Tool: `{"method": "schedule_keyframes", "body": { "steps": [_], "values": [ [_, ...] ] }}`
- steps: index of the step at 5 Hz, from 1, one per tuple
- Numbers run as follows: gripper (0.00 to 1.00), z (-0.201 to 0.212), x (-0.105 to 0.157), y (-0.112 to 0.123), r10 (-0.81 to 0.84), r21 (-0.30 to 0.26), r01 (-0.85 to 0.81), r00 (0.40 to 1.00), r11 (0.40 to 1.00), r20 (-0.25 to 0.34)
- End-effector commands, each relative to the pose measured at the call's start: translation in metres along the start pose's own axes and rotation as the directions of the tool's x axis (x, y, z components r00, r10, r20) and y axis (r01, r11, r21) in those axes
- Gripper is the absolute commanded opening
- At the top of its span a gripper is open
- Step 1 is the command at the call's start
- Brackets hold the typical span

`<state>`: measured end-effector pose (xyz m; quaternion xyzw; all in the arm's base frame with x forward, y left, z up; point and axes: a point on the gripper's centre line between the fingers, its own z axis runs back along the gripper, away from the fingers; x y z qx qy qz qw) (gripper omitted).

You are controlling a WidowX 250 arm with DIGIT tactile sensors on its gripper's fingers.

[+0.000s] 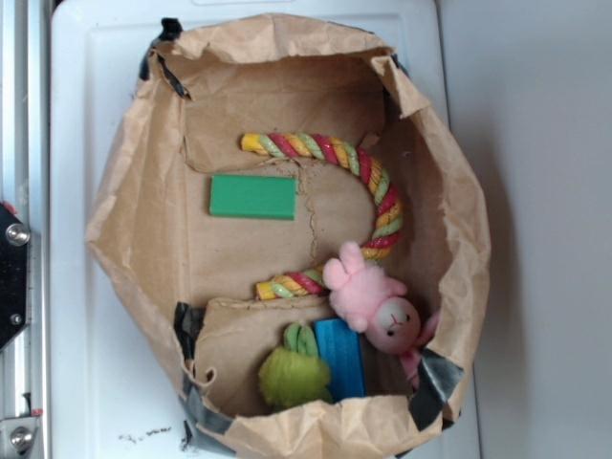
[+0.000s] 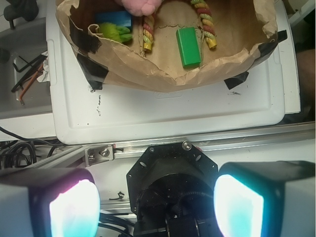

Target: Grab the green block.

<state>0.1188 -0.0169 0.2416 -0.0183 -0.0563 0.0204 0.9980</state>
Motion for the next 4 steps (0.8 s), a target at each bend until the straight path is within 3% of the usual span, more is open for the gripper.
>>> {"method": "schedule_keyframes", "body": {
  "steps": [1,2,4],
  "values": [
    [1.00,0.000,0.000,0.000,0.000,0.000,0.000,1.000,1.000,0.000],
    [1.00,-0.002,0.050,0.011,0.024,0.023,-0.025,0.999,0.999,0.042],
    [1.00,-0.018,0.114,0.031,0.084,0.052,-0.088,0.995,0.995,0.061]
  ]
}}
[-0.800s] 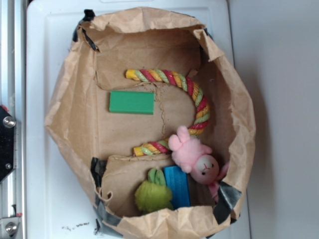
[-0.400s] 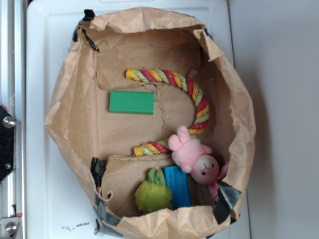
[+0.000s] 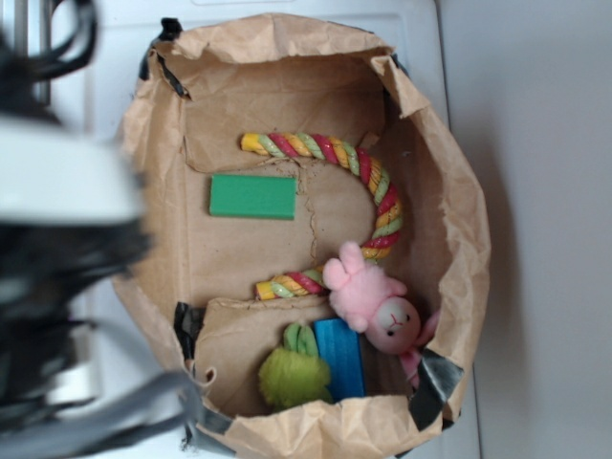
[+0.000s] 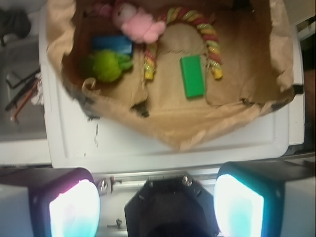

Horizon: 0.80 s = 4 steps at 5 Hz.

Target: Grab the green block.

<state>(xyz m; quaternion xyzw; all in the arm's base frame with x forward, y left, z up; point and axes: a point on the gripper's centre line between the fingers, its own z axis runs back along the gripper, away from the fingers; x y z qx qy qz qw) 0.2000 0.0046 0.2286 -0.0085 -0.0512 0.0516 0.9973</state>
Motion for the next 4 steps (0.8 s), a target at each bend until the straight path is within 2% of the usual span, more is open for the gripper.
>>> {"method": "schedule_keyframes", "body": {
  "steps": [1,2,3,4],
  "values": [
    [1.00,-0.013,0.058,0.014,-0.019,0.077,0.010,0.992,0.997,0.127],
    [1.00,-0.039,0.071,0.021,-0.044,0.090,0.032,0.989,0.995,0.139],
    [1.00,-0.065,0.077,0.025,-0.058,0.095,0.046,0.991,0.994,0.123],
    [1.00,-0.086,0.081,0.031,-0.068,0.067,0.061,0.992,0.996,0.108]
  ]
}}
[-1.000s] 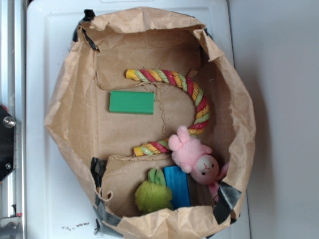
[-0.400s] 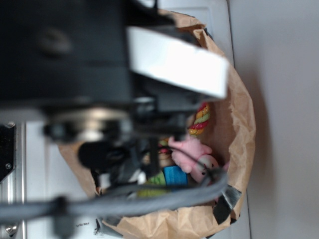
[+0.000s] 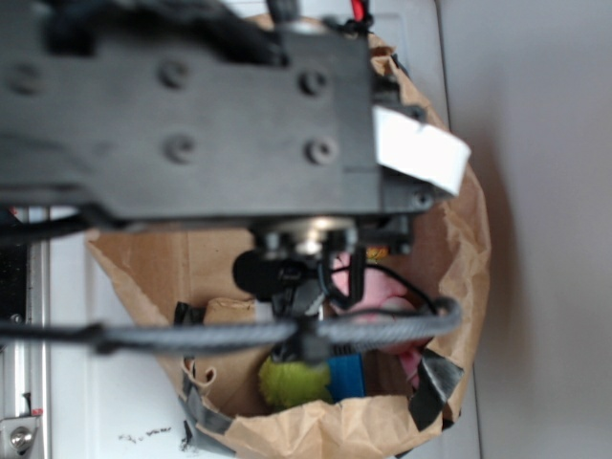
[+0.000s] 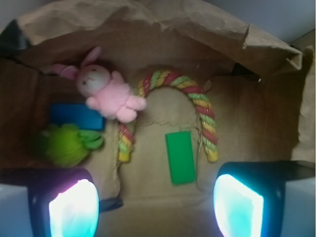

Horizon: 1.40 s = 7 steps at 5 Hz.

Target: Grab the green block.

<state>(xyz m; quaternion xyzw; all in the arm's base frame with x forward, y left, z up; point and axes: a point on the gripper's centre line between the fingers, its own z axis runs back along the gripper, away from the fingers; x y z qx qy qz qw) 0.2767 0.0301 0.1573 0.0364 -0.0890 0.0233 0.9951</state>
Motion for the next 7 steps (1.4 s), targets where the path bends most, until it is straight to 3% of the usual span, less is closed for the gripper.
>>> {"method": "schedule_keyframes", "body": {
  "steps": [1,3,6,7],
  "values": [
    [1.00,-0.019,0.008,0.009,-0.029,-0.024,0.031,0.998,0.999,0.050],
    [1.00,-0.029,0.004,0.006,-0.126,-0.002,0.126,0.989,0.992,0.079],
    [1.00,-0.029,0.004,0.006,-0.126,-0.002,0.126,0.989,0.992,0.079],
    [1.00,-0.048,-0.004,0.006,-0.096,0.037,0.094,0.994,0.995,0.047]
  ]
}}
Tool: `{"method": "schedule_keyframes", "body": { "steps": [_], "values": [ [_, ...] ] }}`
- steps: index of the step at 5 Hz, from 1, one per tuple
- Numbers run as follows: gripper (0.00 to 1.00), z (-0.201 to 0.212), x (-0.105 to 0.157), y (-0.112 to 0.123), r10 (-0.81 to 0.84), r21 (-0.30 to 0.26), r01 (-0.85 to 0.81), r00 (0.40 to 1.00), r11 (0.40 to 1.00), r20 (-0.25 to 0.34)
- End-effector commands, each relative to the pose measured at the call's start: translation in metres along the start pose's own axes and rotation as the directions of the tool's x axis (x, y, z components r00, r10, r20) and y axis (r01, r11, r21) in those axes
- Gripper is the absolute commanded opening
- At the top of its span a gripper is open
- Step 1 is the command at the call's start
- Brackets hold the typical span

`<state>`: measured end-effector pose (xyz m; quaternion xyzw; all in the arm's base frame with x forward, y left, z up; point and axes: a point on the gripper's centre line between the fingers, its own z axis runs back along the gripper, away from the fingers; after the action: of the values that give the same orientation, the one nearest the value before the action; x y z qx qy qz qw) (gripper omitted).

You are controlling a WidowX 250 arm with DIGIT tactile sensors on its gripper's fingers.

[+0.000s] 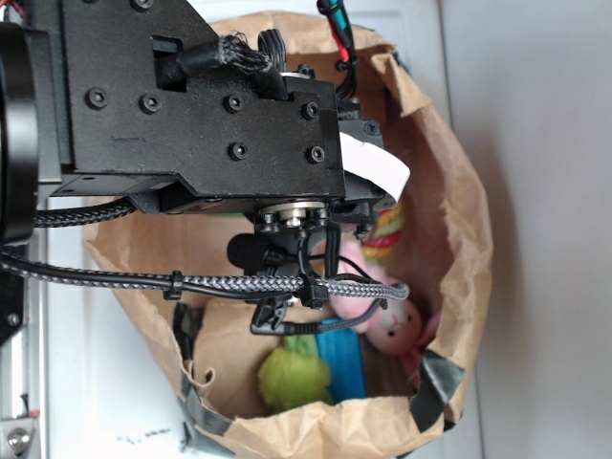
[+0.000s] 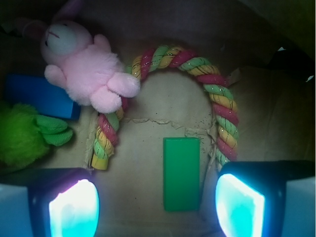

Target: Grab the green block.

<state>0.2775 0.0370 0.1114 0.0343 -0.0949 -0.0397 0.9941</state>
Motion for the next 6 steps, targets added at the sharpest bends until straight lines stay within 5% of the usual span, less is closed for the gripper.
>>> {"method": "schedule_keyframes", "body": {
  "steps": [1,3,6],
  "values": [
    [1.00,-0.010,-0.002,0.003,0.024,0.027,-0.025,0.999,0.999,0.036],
    [1.00,-0.037,-0.010,0.011,0.033,0.067,-0.031,0.999,0.997,-0.016],
    [1.00,-0.060,-0.010,0.004,0.014,0.123,-0.012,1.000,0.992,-0.013]
  ]
}}
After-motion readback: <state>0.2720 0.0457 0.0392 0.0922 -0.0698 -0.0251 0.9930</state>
